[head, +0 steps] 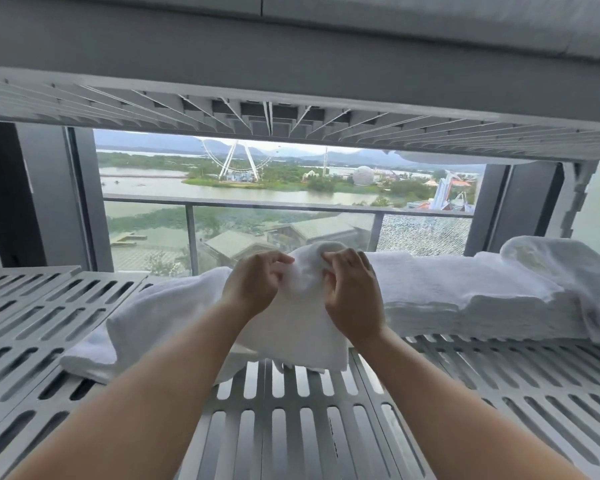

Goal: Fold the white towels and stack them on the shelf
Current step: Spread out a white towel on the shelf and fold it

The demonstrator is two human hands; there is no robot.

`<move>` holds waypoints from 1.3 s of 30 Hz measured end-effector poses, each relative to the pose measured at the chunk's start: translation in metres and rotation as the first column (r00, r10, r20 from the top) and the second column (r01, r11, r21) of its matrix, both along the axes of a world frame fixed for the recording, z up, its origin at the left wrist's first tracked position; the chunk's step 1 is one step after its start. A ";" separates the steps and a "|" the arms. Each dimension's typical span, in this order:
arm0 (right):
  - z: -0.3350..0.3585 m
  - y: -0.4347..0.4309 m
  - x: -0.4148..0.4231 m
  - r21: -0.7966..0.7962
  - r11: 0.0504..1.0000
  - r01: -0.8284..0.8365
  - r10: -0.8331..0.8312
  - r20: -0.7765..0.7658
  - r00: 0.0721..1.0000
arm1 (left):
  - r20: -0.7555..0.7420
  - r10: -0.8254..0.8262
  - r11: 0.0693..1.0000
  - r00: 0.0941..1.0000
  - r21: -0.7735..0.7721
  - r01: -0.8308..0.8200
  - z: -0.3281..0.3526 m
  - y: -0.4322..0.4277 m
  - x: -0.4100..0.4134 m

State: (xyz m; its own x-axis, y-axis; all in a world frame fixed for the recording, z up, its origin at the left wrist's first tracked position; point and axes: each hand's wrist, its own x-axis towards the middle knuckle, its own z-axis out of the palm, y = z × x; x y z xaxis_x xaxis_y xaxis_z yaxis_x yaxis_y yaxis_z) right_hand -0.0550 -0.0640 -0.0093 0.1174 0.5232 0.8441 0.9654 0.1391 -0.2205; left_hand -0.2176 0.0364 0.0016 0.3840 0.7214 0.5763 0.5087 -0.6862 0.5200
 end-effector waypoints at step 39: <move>-0.018 -0.112 0.262 -0.121 0.956 0.269 -0.289 -0.206 0.935 | -0.113 -0.114 0.974 0.987 0.183 0.133 0.016 -0.113 0.258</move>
State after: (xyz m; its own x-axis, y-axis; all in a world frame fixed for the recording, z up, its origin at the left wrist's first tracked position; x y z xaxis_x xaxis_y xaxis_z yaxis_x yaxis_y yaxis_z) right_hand 0.2070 -0.1765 -0.0274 0.4463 0.5145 0.7322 0.8887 -0.1591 -0.4300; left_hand 0.0400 -0.0766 0.0181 0.5267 0.5465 0.6511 0.4572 -0.8278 0.3251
